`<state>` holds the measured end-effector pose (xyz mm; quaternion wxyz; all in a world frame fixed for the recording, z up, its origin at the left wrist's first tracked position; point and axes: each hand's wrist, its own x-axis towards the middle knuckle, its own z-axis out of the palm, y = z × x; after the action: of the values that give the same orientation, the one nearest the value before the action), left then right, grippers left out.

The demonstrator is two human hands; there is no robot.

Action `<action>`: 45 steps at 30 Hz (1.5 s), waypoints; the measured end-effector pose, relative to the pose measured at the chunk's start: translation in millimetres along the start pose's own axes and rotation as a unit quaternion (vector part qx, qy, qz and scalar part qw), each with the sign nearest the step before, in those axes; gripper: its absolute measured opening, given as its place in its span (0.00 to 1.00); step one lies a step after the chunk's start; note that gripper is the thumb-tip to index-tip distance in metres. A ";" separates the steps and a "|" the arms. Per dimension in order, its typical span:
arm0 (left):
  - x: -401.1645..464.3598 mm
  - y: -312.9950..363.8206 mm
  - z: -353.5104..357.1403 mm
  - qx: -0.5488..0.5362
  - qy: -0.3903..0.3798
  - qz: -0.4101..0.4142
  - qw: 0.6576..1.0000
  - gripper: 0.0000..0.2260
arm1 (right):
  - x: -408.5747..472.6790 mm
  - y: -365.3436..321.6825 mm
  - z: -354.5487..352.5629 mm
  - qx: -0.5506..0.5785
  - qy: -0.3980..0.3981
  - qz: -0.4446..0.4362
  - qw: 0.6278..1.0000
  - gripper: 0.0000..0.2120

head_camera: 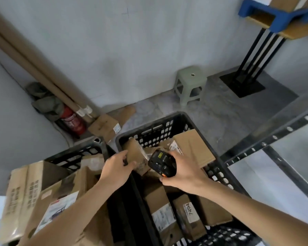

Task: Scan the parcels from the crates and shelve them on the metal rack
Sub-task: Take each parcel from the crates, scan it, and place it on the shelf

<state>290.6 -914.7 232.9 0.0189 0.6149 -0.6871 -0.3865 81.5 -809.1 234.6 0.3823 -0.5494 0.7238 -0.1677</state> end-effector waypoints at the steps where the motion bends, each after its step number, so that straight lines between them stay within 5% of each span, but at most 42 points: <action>1: 7.3 -1.2 0.2 0.018 -0.009 0.003 1.000 0.29 | 8.5 3.0 5.3 0.020 -0.010 0.002 1.000 0.33; 11: 36.5 -16.8 -3.1 0.095 -0.057 0.020 0.994 0.26 | 62.8 25.2 34.3 0.148 -0.070 0.013 0.986 0.40; 18: 40.7 -19.5 5.8 0.124 -0.063 0.066 0.988 0.33 | 65.5 37.3 30.6 0.153 -0.053 0.029 0.986 0.37; 25: 39.9 -3.5 15.0 0.200 -0.027 0.056 0.978 0.27 | 59.6 42.3 21.1 0.136 -0.037 0.036 0.989 0.37; 39: 47.7 19.9 37.6 0.096 -0.025 -0.009 0.995 0.22 | 54.1 49.1 18.8 0.166 -0.031 0.035 0.985 0.36; 45: 54.4 22.0 56.0 0.070 -0.045 -0.021 0.996 0.27 | 48.4 51.2 16.7 0.194 -0.020 0.040 0.980 0.33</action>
<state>231.0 -934.3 181.5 -0.0632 0.6105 -0.6997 -0.3655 54.7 -833.4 171.9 0.5025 -0.4385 0.6911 -0.2785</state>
